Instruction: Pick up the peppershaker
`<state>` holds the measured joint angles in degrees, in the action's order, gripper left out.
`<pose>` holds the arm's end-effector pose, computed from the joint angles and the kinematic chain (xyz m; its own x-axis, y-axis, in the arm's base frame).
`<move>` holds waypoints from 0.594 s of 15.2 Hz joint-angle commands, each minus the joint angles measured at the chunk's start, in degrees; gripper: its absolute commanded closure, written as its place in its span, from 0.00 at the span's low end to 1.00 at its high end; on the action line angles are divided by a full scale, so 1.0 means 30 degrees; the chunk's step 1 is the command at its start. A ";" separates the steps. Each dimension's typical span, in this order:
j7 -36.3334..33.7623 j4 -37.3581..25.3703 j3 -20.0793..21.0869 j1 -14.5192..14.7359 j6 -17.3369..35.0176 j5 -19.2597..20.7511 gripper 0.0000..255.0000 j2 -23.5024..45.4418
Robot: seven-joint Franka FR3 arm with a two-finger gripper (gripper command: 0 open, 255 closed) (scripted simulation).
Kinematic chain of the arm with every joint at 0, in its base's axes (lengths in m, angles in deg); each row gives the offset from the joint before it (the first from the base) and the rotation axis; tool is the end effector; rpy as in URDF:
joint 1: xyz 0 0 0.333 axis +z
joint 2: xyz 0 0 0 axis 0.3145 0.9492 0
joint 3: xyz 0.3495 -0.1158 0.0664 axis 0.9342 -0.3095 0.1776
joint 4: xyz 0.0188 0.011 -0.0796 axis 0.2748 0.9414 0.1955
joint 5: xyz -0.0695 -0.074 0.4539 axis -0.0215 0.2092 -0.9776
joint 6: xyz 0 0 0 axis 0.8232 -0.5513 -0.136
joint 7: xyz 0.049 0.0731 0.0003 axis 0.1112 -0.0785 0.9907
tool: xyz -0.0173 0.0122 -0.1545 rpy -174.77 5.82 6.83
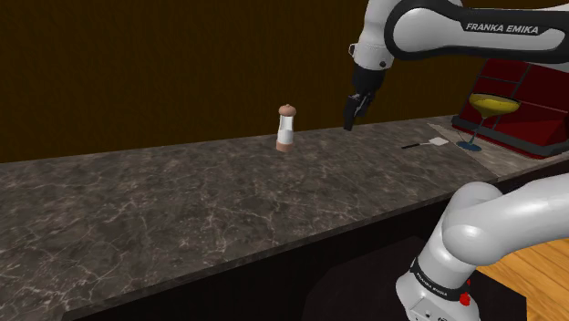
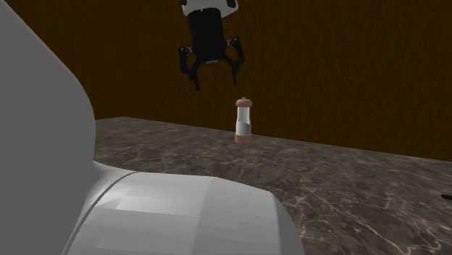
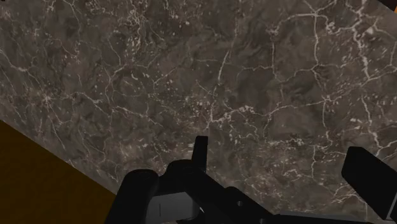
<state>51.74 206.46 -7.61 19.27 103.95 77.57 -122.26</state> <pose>0.3676 0.0208 0.6104 0.9887 0.1159 0.0946 0.1002 -0.9826 0.1564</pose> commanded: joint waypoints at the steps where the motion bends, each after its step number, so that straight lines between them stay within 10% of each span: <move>1: 0.0000 0.0000 0.0000 0.0000 0.0000 0.0000 0.00 0.0000; 9: 0.0924 -0.5735 -0.1198 -0.0408 0.0160 -0.0763 0.00 0.7109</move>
<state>54.18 191.79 -10.81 18.15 104.55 75.68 -103.85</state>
